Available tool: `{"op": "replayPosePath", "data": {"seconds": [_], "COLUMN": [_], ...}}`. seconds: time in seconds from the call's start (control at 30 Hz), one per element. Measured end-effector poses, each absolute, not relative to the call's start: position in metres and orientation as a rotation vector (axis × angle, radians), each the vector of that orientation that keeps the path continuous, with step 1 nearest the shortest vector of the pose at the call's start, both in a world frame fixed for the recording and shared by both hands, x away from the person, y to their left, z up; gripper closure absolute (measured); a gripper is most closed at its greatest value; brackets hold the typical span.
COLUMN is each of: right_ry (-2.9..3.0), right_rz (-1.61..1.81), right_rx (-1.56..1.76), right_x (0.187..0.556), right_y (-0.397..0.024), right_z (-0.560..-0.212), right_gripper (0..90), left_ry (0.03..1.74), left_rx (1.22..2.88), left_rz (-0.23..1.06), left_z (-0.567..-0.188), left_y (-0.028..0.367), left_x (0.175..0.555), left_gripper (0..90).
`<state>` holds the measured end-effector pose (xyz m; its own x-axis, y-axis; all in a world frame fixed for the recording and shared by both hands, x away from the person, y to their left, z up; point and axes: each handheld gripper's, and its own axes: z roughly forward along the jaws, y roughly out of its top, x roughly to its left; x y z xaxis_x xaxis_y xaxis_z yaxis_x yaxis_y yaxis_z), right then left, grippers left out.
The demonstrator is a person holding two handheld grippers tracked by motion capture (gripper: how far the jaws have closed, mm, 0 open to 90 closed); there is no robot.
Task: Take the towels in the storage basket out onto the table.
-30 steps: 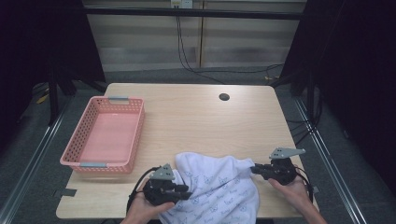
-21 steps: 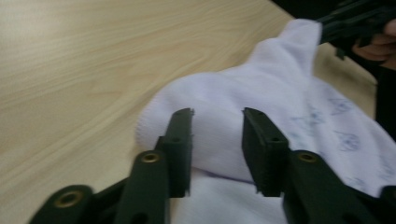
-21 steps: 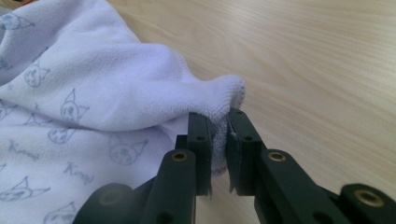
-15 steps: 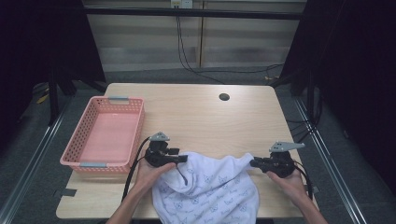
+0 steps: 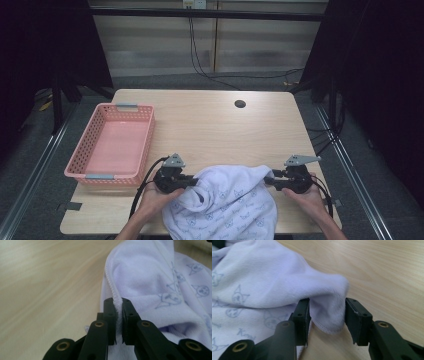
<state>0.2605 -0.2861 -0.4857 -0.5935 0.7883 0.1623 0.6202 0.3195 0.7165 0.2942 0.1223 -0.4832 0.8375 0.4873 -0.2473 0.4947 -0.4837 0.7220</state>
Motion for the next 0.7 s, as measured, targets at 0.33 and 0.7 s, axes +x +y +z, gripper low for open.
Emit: {"op": "replayPosePath", "data": {"seconds": [0.33, 0.7], "right_ry": [2.370, 2.321], "right_rz": [1.111, 1.209], "right_rx": [1.336, 1.340], "right_x": [0.274, 0.263], "right_y": [-0.282, -0.293], "right_z": [-0.496, -0.487], "right_gripper": [55.8, 59.5], "left_ry": [0.898, 0.904], "left_rx": [2.032, 2.064], "left_rz": [0.021, -0.015], "left_z": [-0.481, -0.487], "left_y": [0.151, 0.149], "left_x": [0.298, 0.296], "left_gripper": [57.3, 55.0]}}
